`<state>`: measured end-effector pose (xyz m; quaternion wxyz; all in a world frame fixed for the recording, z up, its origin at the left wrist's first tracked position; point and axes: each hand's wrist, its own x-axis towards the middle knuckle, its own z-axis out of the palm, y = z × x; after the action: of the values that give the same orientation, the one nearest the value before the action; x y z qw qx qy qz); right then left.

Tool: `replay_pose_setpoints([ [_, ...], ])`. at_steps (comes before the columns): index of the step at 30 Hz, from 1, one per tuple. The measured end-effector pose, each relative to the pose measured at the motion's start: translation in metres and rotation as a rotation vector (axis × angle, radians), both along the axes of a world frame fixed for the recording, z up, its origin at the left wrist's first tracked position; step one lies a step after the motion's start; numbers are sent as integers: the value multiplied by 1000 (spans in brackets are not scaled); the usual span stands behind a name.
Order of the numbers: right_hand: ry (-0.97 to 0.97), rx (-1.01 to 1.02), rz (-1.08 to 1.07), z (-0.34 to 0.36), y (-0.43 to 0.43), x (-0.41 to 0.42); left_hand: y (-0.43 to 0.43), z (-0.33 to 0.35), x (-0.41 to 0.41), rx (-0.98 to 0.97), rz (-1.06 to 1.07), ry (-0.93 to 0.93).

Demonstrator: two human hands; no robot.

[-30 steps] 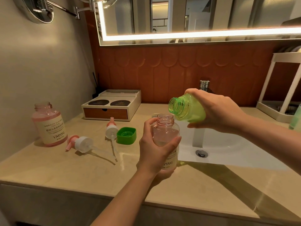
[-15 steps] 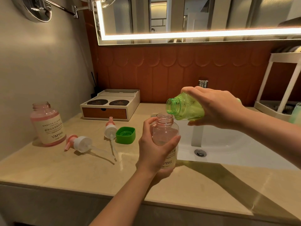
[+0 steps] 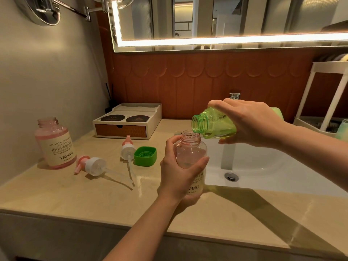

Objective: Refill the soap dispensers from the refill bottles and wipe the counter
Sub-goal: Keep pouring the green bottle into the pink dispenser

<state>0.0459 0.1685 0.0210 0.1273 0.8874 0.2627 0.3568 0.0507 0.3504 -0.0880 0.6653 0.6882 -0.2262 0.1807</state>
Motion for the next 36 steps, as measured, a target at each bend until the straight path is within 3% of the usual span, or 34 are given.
replay_pose_setpoints([
  [36,-33,-9,17,6,-1,-3,0,2,-2,5,2,5],
])
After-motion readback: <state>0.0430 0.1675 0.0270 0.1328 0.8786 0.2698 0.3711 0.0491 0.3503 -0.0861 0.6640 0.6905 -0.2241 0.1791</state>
